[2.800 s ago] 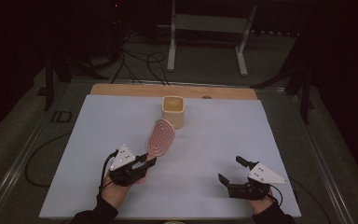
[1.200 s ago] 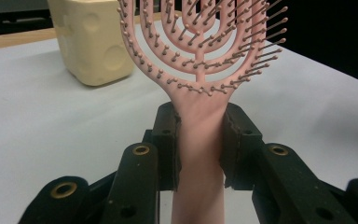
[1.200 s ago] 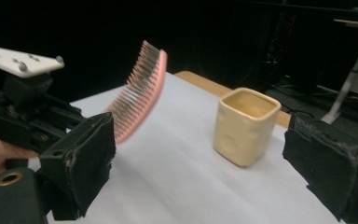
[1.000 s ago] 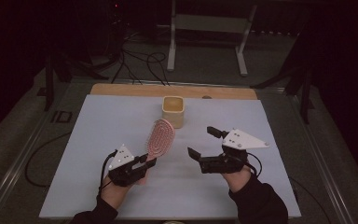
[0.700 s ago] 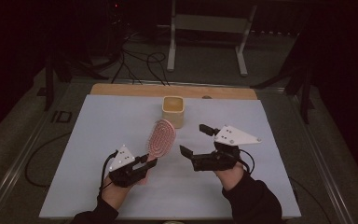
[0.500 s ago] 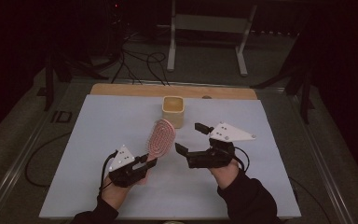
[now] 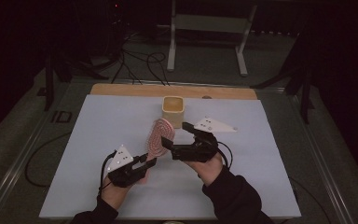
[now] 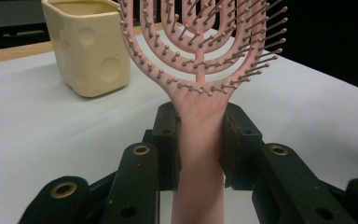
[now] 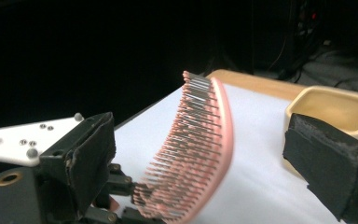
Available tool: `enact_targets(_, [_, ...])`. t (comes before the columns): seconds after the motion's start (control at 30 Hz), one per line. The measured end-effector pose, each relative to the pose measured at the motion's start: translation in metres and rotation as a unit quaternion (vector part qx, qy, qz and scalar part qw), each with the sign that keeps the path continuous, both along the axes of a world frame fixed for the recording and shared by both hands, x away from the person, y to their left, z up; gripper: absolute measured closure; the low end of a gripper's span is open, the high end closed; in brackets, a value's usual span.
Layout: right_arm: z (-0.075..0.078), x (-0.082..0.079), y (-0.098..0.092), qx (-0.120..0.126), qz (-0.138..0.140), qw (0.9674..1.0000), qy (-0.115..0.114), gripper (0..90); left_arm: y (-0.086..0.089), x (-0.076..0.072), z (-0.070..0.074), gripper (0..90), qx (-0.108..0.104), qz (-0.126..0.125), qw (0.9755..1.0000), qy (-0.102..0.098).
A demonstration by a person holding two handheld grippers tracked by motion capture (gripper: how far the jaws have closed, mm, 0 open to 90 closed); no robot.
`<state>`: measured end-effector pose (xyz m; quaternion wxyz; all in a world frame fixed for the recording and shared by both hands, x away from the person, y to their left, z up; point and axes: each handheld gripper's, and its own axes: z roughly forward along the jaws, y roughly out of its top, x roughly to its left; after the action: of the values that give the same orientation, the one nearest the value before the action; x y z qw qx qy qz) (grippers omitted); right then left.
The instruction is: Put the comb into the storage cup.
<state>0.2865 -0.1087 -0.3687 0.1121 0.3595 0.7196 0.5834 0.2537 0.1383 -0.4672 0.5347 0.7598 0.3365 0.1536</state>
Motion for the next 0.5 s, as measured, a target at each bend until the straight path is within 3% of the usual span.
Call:
enact_targets(0.3, [-0.014,0.013,0.015,0.016,0.013,0.9976,0.066,13.6,0.000,-0.001,0.001,71.1,-0.003,0.000,1.0000,-0.005])
enact_targets(0.5, [-0.019,0.015,0.019,0.021,0.021,0.9962,0.082,28.3,-0.001,-0.001,0.000,71.1,-0.002,-0.001,1.0000,-0.004])
